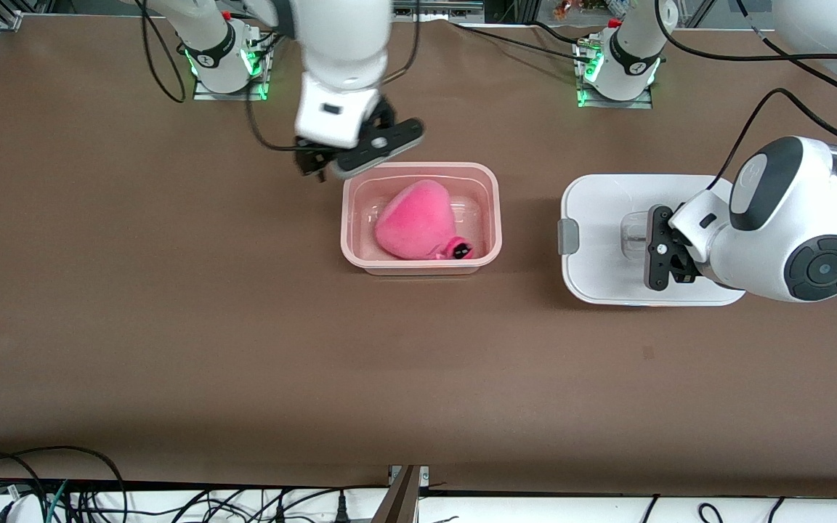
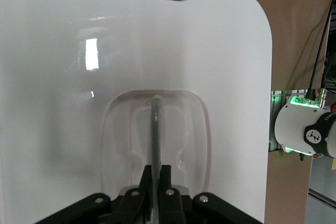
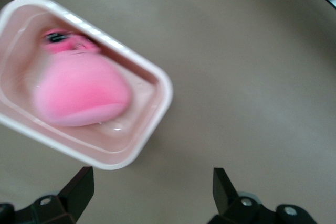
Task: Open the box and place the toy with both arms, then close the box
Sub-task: 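Carry the lid back over the box with the left gripper while the right gripper withdraws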
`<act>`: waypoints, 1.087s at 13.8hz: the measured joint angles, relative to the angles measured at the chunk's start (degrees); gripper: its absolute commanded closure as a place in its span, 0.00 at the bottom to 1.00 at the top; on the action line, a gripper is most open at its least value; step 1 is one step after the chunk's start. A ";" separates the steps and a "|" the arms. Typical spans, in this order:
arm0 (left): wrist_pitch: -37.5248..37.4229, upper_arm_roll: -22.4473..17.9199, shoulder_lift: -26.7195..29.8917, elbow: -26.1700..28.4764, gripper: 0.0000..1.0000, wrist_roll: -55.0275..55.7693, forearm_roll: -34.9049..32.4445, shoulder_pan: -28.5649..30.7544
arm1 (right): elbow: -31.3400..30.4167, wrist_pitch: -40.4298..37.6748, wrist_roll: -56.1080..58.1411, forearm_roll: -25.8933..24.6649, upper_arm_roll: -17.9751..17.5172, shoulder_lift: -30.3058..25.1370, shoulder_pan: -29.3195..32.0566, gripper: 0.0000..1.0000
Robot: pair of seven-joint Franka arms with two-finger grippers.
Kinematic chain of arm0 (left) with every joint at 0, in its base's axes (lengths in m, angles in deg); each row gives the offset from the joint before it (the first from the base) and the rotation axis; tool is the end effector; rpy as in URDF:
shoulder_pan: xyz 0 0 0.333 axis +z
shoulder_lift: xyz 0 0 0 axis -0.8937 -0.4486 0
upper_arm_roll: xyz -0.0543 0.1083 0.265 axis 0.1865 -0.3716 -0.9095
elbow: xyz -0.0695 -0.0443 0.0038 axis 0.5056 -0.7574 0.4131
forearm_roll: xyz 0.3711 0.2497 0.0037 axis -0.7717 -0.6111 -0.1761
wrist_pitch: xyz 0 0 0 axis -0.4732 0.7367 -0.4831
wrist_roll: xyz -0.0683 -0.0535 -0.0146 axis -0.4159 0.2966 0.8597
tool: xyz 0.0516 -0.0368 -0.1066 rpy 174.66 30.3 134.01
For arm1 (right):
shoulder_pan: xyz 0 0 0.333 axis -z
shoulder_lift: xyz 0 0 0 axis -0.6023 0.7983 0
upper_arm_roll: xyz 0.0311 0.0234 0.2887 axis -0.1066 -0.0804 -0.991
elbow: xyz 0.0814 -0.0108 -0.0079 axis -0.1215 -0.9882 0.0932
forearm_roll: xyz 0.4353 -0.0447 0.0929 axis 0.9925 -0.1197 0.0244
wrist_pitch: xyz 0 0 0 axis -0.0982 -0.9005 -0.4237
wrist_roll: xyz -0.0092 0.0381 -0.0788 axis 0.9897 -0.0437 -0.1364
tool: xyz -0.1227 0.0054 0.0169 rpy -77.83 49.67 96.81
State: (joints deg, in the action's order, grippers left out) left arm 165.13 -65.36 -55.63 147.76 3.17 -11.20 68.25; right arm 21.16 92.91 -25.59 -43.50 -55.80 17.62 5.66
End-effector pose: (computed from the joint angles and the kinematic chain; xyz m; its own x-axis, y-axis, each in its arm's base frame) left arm 0.6813 -0.1047 0.3848 -0.0064 -0.9987 -0.0507 -0.9014 -0.0162 0.4326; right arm 0.5617 0.4375 0.5400 0.8708 0.4900 -0.0409 0.4901 -0.8582 0.1530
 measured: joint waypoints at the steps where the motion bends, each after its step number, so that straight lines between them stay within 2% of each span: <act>1: 0.00 0.07 0.00 0.00 1.00 0.00 0.00 -0.03 | 0.00 -0.16 0.01 0.53 0.34 -0.13 3.44 0.00; 5: 0.00 1.09 0.02 -0.06 1.00 -0.02 3.41 -0.65 | -0.02 -0.63 0.96 6.13 1.13 0.05 20.44 0.00; 8: 1.07 1.68 0.06 -0.19 1.00 1.21 4.57 -7.52 | -0.15 -1.02 1.14 8.35 1.08 0.63 29.19 0.00; 11: 7.55 1.78 0.06 -0.18 1.00 13.48 4.62 -18.37 | -2.24 -1.32 1.18 8.37 2.94 0.71 32.52 0.00; 15: 16.68 1.43 -0.64 -0.02 1.00 25.73 4.61 -27.90 | -10.90 -0.01 3.09 9.59 10.10 -4.15 32.86 0.00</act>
State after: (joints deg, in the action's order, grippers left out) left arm 181.82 -63.93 -56.27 147.74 28.89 -6.58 40.35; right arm 10.27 92.90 -22.50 -33.91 -45.70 13.47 38.52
